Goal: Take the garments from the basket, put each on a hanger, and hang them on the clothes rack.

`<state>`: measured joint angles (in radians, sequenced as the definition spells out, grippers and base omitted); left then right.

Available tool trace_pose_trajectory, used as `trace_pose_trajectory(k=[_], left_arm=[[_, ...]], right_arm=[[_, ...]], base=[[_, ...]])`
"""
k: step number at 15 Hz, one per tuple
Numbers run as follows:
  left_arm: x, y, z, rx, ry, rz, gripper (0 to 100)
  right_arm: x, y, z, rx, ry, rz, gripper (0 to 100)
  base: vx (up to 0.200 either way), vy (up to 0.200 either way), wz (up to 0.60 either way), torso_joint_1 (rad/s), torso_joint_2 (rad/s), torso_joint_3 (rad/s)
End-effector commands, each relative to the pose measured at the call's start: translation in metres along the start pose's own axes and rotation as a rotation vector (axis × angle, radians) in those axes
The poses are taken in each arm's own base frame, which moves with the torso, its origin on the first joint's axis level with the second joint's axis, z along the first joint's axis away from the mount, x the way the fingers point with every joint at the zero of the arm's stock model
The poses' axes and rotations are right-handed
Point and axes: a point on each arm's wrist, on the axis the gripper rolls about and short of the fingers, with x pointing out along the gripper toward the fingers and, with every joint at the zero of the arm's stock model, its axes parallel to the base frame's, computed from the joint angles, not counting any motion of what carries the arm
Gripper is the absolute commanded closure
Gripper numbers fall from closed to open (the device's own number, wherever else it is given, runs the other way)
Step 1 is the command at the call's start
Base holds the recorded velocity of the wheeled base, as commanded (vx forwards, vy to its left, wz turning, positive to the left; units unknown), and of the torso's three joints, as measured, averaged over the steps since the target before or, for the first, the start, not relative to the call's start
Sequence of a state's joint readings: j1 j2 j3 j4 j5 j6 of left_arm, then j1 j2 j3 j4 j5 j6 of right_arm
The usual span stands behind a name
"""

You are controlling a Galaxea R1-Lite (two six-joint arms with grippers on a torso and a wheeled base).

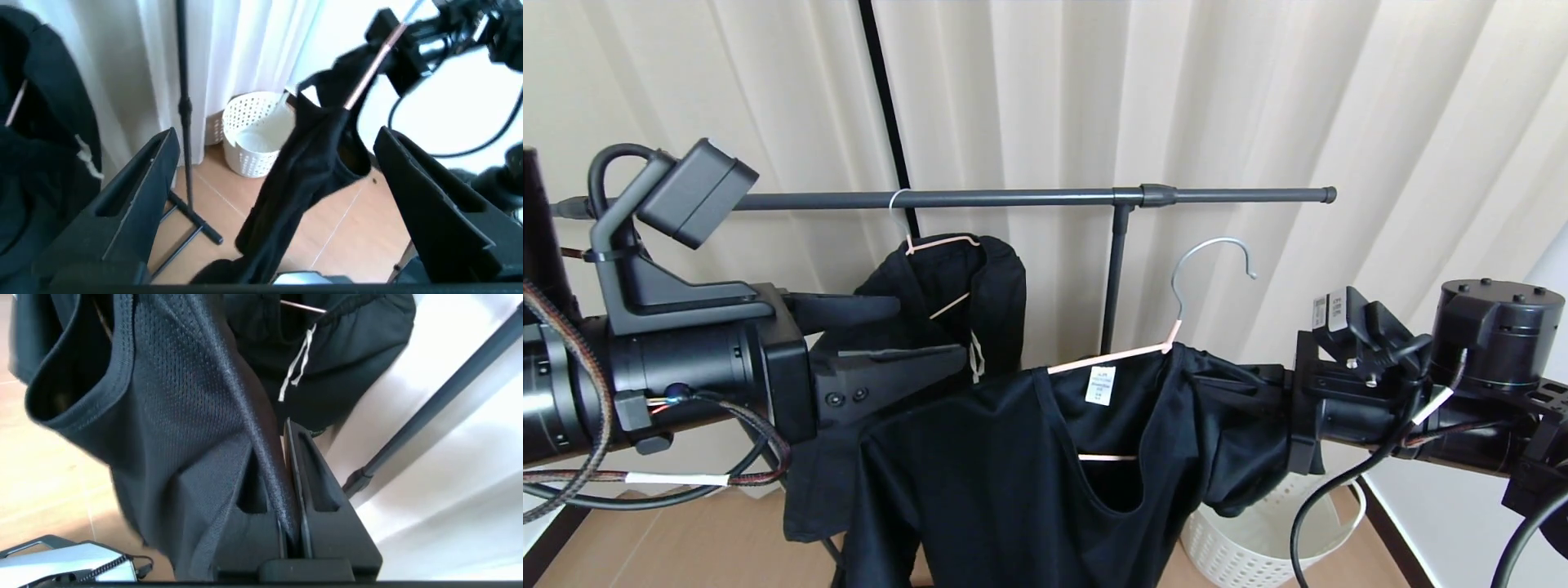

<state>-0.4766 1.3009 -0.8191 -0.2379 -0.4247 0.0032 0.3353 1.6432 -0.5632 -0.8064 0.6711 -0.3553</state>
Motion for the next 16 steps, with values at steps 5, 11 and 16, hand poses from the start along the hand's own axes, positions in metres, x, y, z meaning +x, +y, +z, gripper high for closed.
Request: trace_pose_trajectory(k=[5,11,16], left_arm=[[0.005,-0.005,-0.012,0.153,0.149,-0.054,0],[0.029,-0.006,-0.023,0.280,0.206,-0.139,0],[0.051,-0.007,-0.030,0.291,0.245,-0.178,0]], right_arm=[[0.001,0.007,0.003,-0.014,-0.007,0.023,100],[0.002,0.011,0.001,-0.033,-0.002,0.035,100],[0.003,0.015,0.003,-0.037,-0.004,0.045,100]], base=[[0.000,0.000,0.00,0.000,0.00,0.000],[0.000,0.000,0.00,0.000,0.00,0.000],[0.000,0.000,0.00,0.000,0.00,0.000]])
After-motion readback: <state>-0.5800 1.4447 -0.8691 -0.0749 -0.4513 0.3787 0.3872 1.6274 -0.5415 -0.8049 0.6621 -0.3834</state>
